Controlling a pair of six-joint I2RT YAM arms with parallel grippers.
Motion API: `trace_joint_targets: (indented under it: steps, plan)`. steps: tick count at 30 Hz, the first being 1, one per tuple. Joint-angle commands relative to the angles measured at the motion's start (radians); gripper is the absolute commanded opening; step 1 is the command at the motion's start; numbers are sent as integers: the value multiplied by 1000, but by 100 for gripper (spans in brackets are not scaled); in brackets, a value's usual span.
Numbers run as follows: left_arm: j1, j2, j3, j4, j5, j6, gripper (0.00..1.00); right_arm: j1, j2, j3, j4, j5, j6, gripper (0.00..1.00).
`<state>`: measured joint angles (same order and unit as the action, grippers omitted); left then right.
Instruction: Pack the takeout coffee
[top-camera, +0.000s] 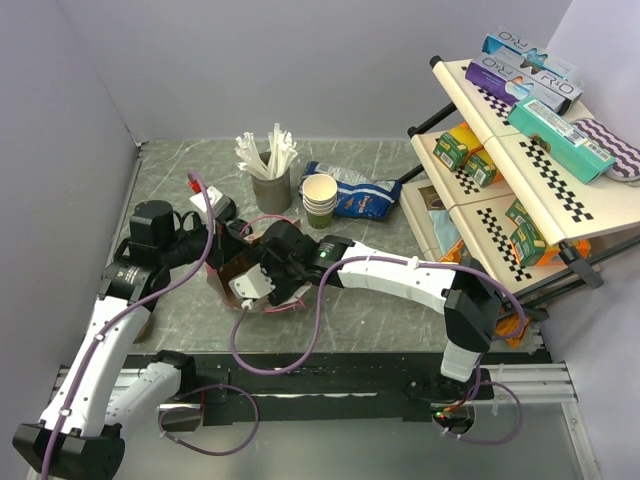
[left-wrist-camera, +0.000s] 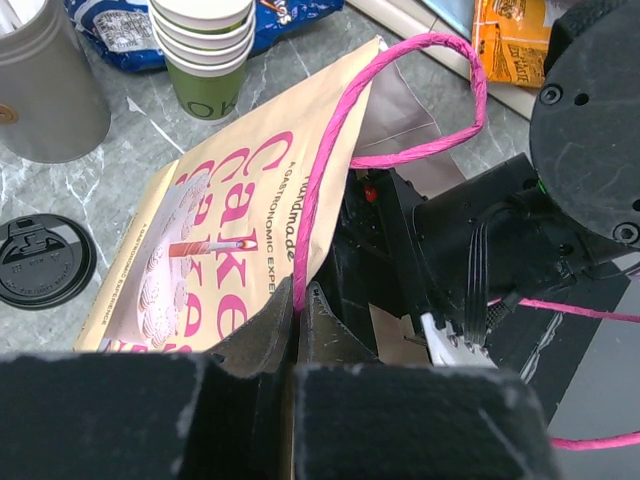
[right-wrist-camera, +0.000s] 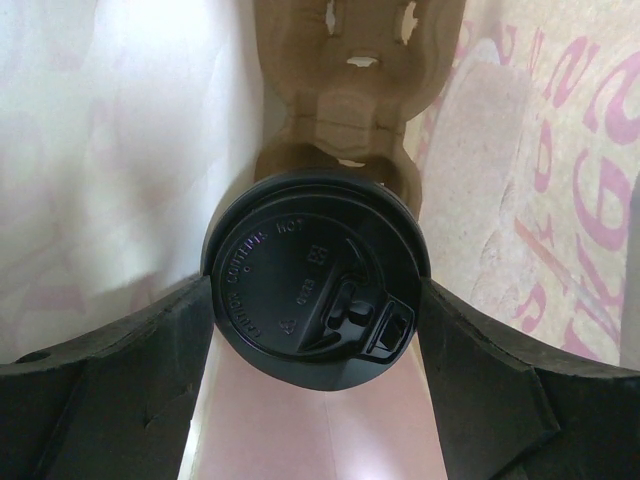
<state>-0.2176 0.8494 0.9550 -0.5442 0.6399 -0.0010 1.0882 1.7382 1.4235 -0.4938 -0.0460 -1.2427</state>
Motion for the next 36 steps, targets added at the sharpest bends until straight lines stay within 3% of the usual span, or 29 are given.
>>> trace_joint_targets:
  steps: [1,9,22,32,36]
  plan:
    - [1,34,31,-59,1,38,1,-7,-17,8,30,-26,-4,0]
    - [3,53,44,-74,46,56,1,-16,-16,-20,119,-78,-40,0]
    - [3,62,39,-100,96,73,1,-27,52,17,130,-45,-73,0]
    - [7,77,41,-115,116,93,1,-60,76,-41,253,-40,-112,0]
    - [9,79,44,-123,122,98,1,-70,93,-20,210,-49,-109,4]
